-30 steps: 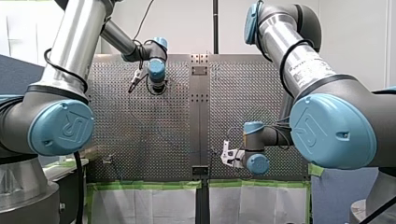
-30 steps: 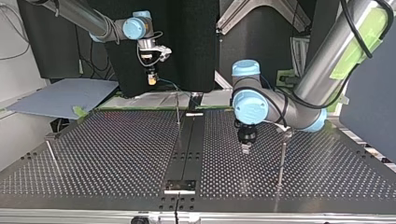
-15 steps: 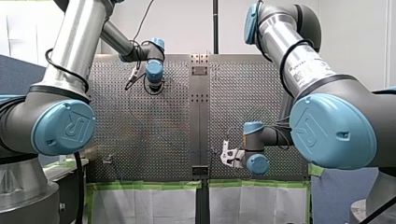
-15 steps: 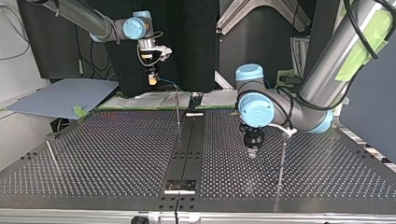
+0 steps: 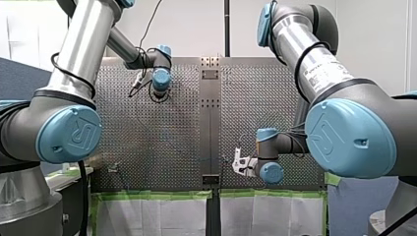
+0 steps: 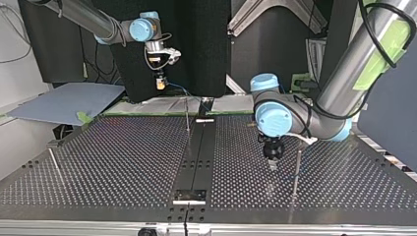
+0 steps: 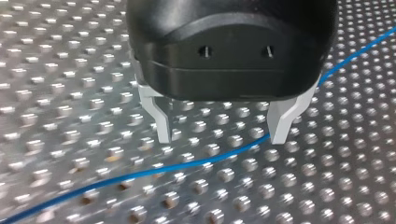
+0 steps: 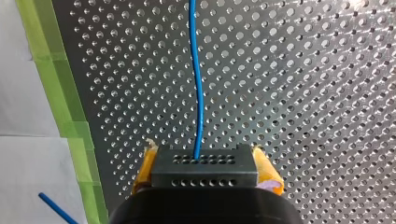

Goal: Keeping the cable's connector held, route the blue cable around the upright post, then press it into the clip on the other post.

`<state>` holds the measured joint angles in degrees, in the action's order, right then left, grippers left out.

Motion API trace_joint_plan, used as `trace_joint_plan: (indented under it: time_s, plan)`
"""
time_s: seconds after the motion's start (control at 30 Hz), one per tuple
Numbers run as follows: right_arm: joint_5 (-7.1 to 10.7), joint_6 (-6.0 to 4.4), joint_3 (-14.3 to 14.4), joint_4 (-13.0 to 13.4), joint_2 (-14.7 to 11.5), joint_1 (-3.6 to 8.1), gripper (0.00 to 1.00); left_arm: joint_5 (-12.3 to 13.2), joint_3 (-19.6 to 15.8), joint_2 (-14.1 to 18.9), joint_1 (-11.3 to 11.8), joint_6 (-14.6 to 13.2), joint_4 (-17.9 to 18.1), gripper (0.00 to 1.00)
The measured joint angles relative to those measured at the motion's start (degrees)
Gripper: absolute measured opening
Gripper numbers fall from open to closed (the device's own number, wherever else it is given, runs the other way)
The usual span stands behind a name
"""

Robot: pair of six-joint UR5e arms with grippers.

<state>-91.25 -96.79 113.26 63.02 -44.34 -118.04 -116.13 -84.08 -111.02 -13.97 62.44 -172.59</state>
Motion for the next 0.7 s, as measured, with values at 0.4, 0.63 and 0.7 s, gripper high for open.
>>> trace_joint_plan:
  time_s: [0.4, 0.63, 0.7]
  plan:
    - [0.0, 0.0, 0.0, 0.0, 0.0, 0.1, 0.0, -0.4, 0.0, -2.9, 0.2, -1.2, 1.2, 1.0]
    - [0.0, 0.0, 0.0, 0.0, 0.0, 0.11, 0.0, -1.4, 0.0, -4.4, -0.2, -1.7, 1.5, 1.0]
    - [0.0, 0.0, 0.0, 0.0, 0.0, 0.11, 0.0, -1.7, 0.0, -4.5, -0.2, -1.7, 1.6, 1.0]
